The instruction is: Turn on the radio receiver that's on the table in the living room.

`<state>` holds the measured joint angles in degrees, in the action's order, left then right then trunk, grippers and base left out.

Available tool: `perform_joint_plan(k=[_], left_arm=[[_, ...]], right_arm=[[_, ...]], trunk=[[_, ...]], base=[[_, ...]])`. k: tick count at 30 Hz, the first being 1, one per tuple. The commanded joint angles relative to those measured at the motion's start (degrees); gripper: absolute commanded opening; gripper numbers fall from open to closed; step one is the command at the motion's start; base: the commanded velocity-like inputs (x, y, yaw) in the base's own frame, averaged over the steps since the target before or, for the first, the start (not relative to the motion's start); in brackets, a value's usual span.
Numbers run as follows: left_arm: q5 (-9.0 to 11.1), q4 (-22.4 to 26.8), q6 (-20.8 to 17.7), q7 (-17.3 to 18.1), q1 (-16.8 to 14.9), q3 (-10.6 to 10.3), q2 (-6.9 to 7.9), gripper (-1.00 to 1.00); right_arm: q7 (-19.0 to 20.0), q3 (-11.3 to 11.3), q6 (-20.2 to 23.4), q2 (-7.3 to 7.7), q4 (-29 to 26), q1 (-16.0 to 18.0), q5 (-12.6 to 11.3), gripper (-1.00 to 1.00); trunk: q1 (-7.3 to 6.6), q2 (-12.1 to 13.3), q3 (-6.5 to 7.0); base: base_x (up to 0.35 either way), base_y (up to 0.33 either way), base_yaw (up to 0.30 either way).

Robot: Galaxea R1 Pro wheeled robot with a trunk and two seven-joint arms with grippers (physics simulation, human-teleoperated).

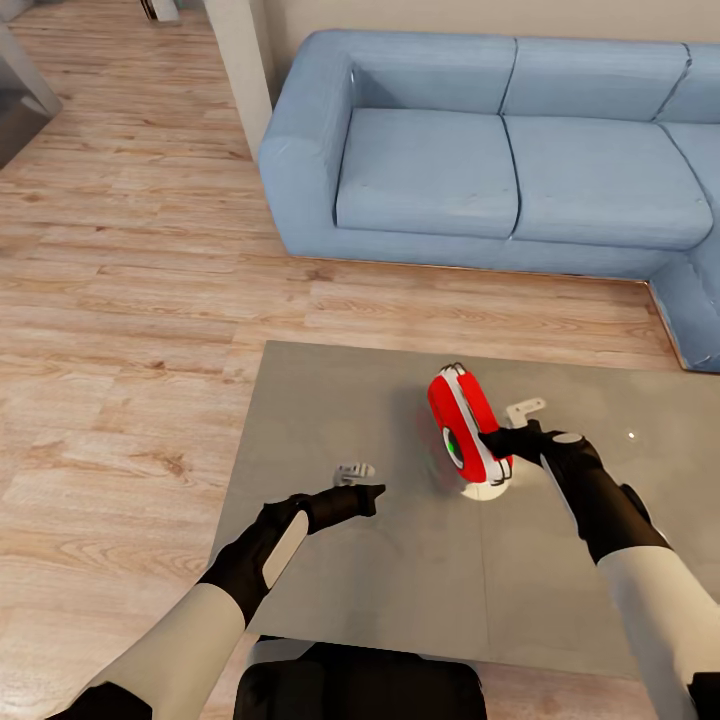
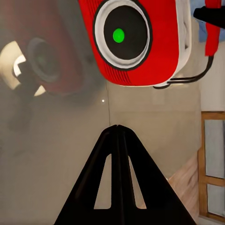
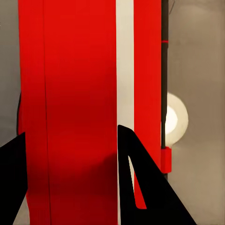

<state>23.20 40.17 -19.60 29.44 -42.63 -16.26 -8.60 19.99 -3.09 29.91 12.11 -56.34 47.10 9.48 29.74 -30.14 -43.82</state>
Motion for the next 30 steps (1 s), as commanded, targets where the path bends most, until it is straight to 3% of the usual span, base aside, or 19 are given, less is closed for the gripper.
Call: perform_joint_plan(k=[1,14,22,30], left_arm=[[0.0,0.0,0.0,0.0,0.0,0.0,0.0,-1.0],[0.0,0.0,0.0,0.0,0.0,0.0,0.0,-1.0],[0.0,0.0,0.0,0.0,0.0,0.0,-0.01,-1.0],[0.0,0.0,0.0,0.0,0.0,0.0,0.0,-1.0]], right_arm=[[-0.02,0.0,-0.33,0.0,0.17,0.01,-0.07,-1.0],[-0.01,0.01,-2.25,-0.12,2.27,0.01,-0.08,-1.0],[-0.04,0.08,-6.12,-0.15,6.77,0.01,-0.06,-1.0],[-0.04,0.1,-6.33,-0.14,7.13,0.01,0.0,-1.0]], trunk=[[0.0,-0.01,0.0],[0.0,-0.01,0.0],[0.0,-0.01,0.0],[0.0,-0.01,0.0]], base=[[0.0,0.0,0.0],[0.0,0.0,0.0],[0.0,0.0,0.0],[0.0,0.0,0.0]])
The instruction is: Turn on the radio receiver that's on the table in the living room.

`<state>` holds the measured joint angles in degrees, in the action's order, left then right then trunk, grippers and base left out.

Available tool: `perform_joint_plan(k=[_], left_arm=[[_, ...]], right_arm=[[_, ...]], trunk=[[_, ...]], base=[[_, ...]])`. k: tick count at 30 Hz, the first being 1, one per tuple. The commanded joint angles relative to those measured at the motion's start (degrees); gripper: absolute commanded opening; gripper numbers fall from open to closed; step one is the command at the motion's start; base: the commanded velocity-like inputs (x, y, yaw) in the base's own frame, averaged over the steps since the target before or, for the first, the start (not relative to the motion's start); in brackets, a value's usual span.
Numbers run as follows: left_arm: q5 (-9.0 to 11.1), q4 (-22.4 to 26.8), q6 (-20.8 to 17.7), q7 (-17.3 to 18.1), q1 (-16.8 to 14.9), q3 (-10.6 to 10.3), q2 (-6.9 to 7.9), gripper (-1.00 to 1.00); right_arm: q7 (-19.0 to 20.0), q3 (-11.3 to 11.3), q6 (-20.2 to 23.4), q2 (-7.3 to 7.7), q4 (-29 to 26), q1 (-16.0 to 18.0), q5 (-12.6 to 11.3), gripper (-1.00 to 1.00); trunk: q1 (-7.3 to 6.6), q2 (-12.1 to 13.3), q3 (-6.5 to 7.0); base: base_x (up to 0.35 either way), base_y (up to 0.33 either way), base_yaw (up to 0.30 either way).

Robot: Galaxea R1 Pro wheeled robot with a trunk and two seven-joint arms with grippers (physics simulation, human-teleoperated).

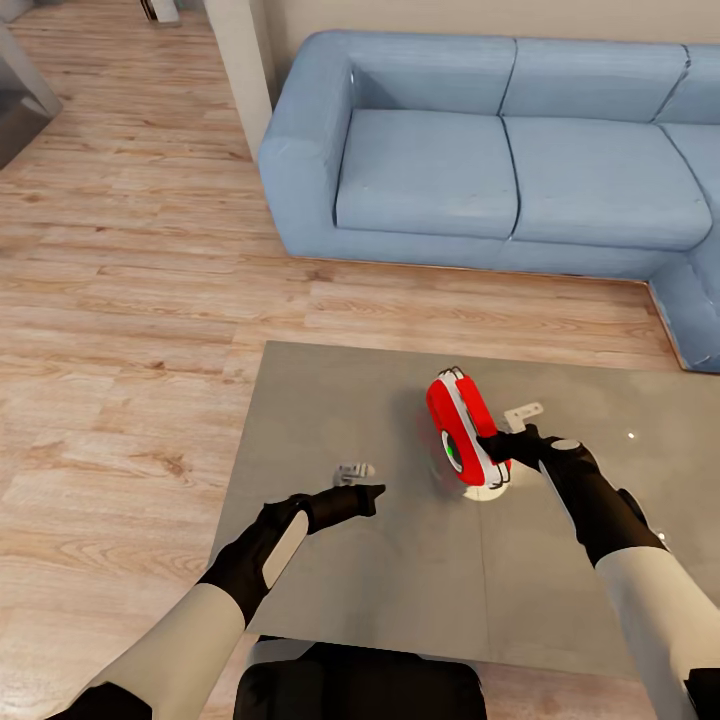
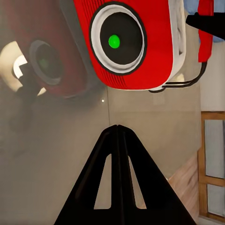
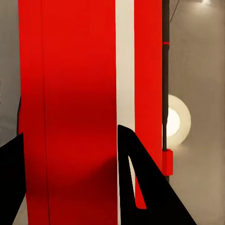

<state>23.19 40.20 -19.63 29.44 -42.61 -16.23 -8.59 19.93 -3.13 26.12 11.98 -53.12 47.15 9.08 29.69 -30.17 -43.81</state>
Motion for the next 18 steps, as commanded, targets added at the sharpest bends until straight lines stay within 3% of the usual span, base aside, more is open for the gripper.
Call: perform_joint_plan(k=[1,2,18], left_arm=[[0.01,-0.04,0.03,0.0,-0.02,-0.03,-0.02,-1.0],[0.01,-0.04,0.03,0.0,-0.02,-0.03,-0.02,-1.0],[0.01,-0.04,0.03,-0.04,-0.02,-0.03,-0.03,-1.0]], right_arm=[[0.02,0.14,-2.53,0.0,3.9,-0.04,0.38,-1.0],[0.02,0.14,-2.46,0.02,3.9,-0.04,0.36,1.0],[0.56,0.11,-1.89,0.48,2.28,-0.04,0.67,1.0]], trunk=[[0.05,0.03,-0.01],[0.05,0.03,-0.01],[0.05,0.03,-0.01]], base=[[0.0,0.0,0.0],[0.0,0.0,0.0],[0.0,0.0,0.0]])
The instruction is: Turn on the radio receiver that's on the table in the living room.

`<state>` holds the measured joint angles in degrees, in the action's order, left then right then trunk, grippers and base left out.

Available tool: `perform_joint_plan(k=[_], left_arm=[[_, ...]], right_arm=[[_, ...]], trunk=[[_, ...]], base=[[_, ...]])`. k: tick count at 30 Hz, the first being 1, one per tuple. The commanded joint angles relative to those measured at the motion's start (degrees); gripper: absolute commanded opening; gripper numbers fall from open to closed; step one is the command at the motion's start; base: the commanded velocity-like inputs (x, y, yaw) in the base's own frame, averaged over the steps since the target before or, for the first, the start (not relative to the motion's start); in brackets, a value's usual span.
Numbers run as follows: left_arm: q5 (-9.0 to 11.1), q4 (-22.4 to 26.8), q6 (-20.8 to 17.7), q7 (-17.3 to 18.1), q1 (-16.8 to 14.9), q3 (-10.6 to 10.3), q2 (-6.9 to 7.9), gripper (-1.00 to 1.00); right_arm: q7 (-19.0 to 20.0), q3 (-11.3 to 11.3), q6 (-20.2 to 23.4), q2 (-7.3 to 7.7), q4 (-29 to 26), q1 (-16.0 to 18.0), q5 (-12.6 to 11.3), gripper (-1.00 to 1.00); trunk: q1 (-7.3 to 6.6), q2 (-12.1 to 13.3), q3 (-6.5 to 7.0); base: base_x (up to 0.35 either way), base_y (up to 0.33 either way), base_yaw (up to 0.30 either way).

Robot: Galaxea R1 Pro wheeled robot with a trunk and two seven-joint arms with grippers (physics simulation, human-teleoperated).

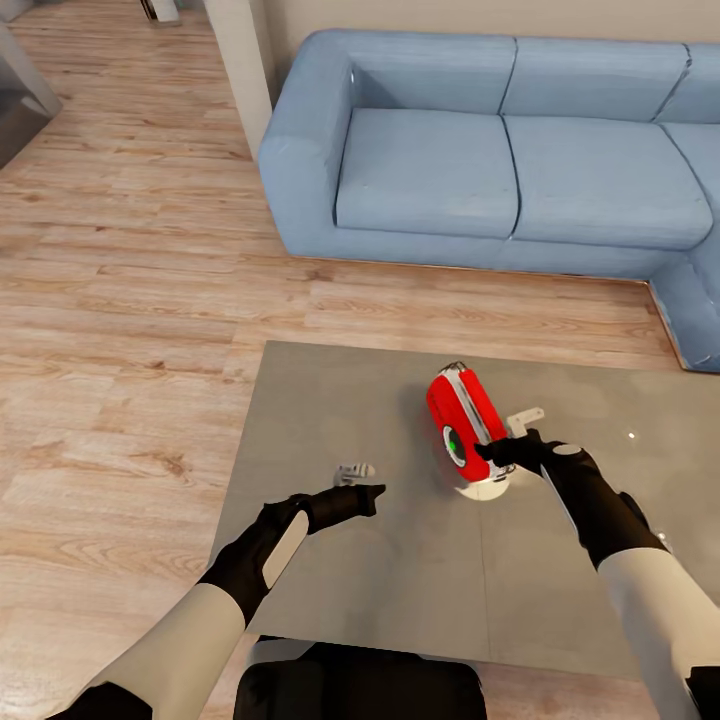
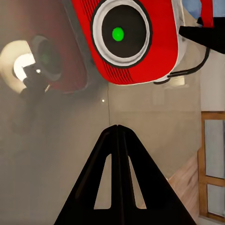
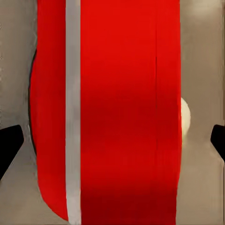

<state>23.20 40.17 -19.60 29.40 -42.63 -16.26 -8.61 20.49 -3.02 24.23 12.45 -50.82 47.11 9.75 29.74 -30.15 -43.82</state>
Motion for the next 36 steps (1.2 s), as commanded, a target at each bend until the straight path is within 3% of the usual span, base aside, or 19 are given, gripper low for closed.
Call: perform_joint_plan(k=[1,13,21,22,25,29,36], left_arm=[[0.0,0.0,0.0,0.0,0.0,0.0,0.0,-1.0],[0.0,0.0,0.0,-0.03,0.0,0.0,0.0,-1.0],[0.0,0.0,0.0,0.02,0.0,0.0,0.0,-1.0],[0.0,0.0,0.0,0.04,0.0,0.0,0.0,-1.0],[0.0,0.0,0.0,0.04,0.0,0.0,0.0,-1.0],[0.02,0.06,0.0,0.04,0.0,0.0,0.0,-1.0],[0.08,0.16,0.0,0.11,0.0,0.0,0.0,-1.0]], right_arm=[[0.03,-0.02,0.06,0.04,-0.9,0.0,0.03,1.0],[0.16,-0.15,5.45,0.22,-7.36,0.0,0.1,1.0],[0.83,-0.22,18.76,0.38,-17.86,0.0,0.17,1.0],[1.15,-0.35,26.71,0.45,-23.97,0.0,0.5,1.0],[1.2,-0.44,34.87,0.49,-30.23,0.0,0.68,1.0],[1.22,-0.67,35.77,0.55,-35.34,0.0,0.79,1.0],[1.22,-0.84,35.77,1.17,-36.41,0.0,0.8,1.0]], trunk=[[0.0,0.0,0.0],[0.0,0.0,0.0],[0.0,0.0,0.0],[0.0,0.0,0.0],[0.0,0.0,0.0],[0.0,0.0,0.0],[0.0,0.0,0.0]], base=[[0.0,0.0,0.0],[0.0,0.0,0.0],[0.0,0.0,0.0],[0.0,0.0,0.0],[0.0,0.0,0.0],[0.0,0.0,0.0],[0.0,0.0,0.0]])
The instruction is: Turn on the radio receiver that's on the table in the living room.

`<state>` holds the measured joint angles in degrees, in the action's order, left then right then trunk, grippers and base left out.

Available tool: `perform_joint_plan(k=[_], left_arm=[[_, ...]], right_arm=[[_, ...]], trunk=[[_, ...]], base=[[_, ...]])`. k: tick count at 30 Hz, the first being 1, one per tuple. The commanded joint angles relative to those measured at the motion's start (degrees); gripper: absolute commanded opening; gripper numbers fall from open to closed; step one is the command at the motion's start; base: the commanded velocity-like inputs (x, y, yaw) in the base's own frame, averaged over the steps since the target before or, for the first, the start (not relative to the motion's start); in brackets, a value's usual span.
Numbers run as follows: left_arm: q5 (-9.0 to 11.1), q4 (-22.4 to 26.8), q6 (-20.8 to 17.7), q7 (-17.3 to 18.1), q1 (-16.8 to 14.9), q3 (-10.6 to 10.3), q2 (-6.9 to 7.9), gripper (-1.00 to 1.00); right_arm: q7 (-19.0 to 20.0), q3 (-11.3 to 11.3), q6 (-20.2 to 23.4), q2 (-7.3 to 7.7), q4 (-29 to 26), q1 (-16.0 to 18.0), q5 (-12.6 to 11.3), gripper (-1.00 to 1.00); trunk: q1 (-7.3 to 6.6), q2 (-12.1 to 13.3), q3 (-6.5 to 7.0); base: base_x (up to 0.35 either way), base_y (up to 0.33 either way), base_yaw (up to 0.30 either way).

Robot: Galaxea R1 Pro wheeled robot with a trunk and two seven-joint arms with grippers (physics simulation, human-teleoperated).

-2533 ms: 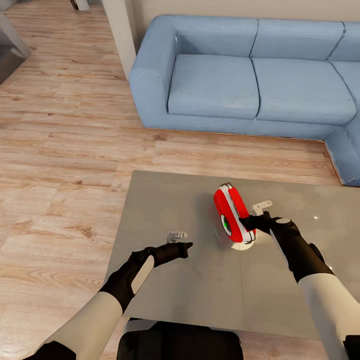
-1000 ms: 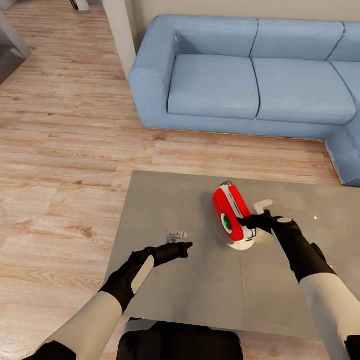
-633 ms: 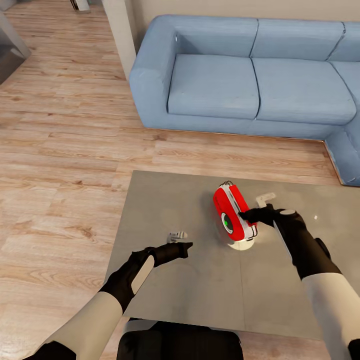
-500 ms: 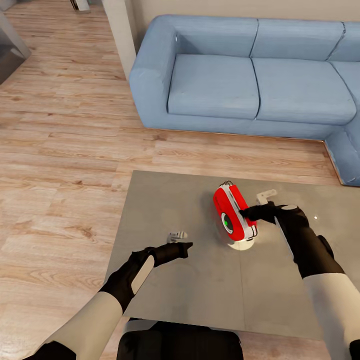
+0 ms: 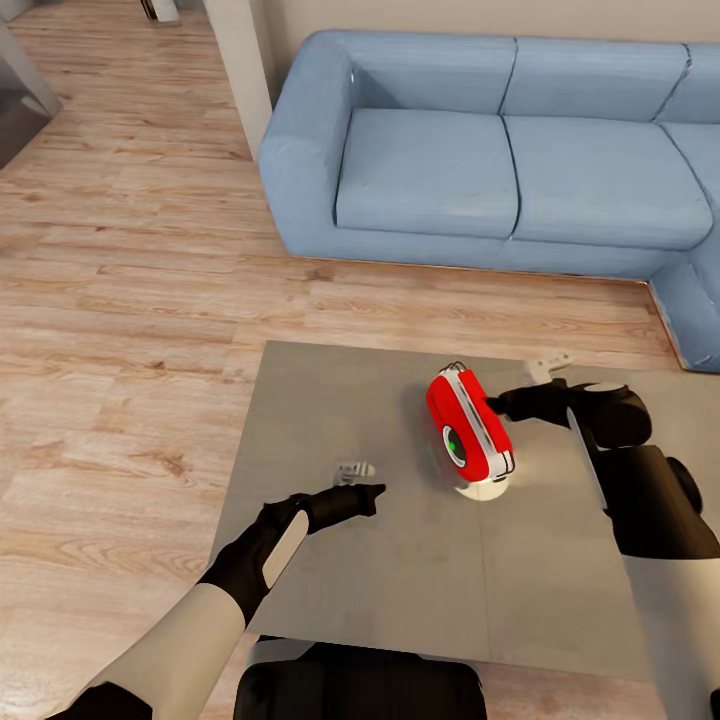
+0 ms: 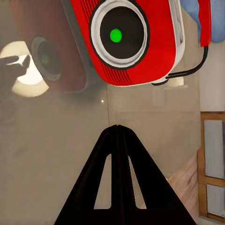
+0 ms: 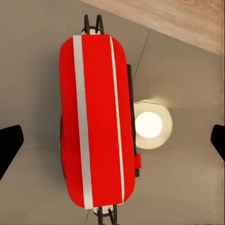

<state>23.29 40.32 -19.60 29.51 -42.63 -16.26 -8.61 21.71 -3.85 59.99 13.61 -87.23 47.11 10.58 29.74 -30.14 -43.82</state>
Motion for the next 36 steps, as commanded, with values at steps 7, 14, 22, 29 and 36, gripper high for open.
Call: perform_joint_plan(k=[7,14,22,29,36], left_arm=[[0.0,0.08,-0.08,0.09,0.0,-0.02,0.0,-1.0],[0.0,1.23,-0.14,0.09,0.0,-0.03,0.02,-1.0],[0.0,2.44,-0.64,0.08,0.0,0.0,0.01,-1.0],[-0.06,2.41,-0.82,-0.09,0.0,0.0,0.01,-1.0],[-0.02,2.45,-0.97,-0.14,0.0,0.01,0.02,-1.0]], right_arm=[[-0.02,0.15,0.01,2.11,-0.1,-2.83,-0.04,1.0],[-0.03,0.58,0.01,3.2,-0.47,-8.82,-0.05,1.0],[0.0,0.77,0.01,4.22,-0.85,-12.01,-0.12,1.0],[0.01,0.78,0.01,4.36,-0.86,-12.21,-0.2,1.0],[0.0,0.78,0.01,4.4,-0.84,-12.22,-0.21,1.0]], trunk=[[0.0,0.0,0.0],[0.0,0.0,0.0],[0.0,0.0,0.0],[0.0,0.0,0.0],[0.0,0.0,0.0]], base=[[0.0,0.0,0.0],[0.0,0.0,0.0],[0.0,0.0,0.0],[0.0,0.0,0.0],[-0.023,0.0,0.0]])
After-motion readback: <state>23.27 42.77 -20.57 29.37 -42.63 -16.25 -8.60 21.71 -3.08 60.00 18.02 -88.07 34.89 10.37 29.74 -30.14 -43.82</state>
